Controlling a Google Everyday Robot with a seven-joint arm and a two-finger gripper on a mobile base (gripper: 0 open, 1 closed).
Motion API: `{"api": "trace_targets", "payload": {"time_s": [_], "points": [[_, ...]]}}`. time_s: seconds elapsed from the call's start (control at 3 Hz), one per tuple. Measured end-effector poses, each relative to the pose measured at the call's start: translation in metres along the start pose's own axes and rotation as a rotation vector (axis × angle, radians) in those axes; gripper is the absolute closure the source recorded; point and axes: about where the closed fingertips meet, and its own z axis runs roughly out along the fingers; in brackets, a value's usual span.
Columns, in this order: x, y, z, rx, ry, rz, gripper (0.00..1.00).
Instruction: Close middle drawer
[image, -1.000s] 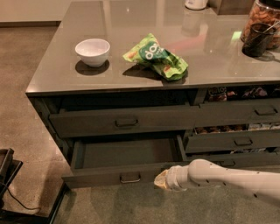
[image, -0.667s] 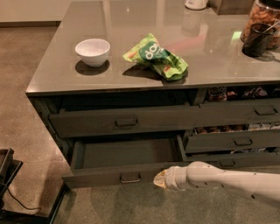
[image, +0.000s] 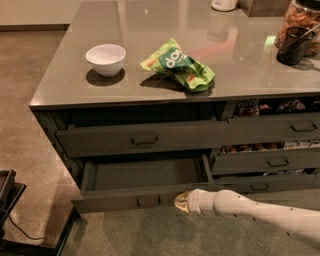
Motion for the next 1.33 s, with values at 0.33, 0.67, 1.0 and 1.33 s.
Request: {"api": "trace_targets", "payload": {"time_s": [0.33, 0.67, 1.0, 1.33], "points": [[0.002, -0.015, 0.003, 0.070, -0.022, -0.033, 1.00], [0.006, -0.032, 0.010, 0.141, -0.043, -0.048, 1.00], [0.010, -0.048, 0.022, 0.185, -0.063, -0.054, 1.00], [0.012, -0.066, 0.040, 0.205, -0.082, -0.057, 1.00]]}}
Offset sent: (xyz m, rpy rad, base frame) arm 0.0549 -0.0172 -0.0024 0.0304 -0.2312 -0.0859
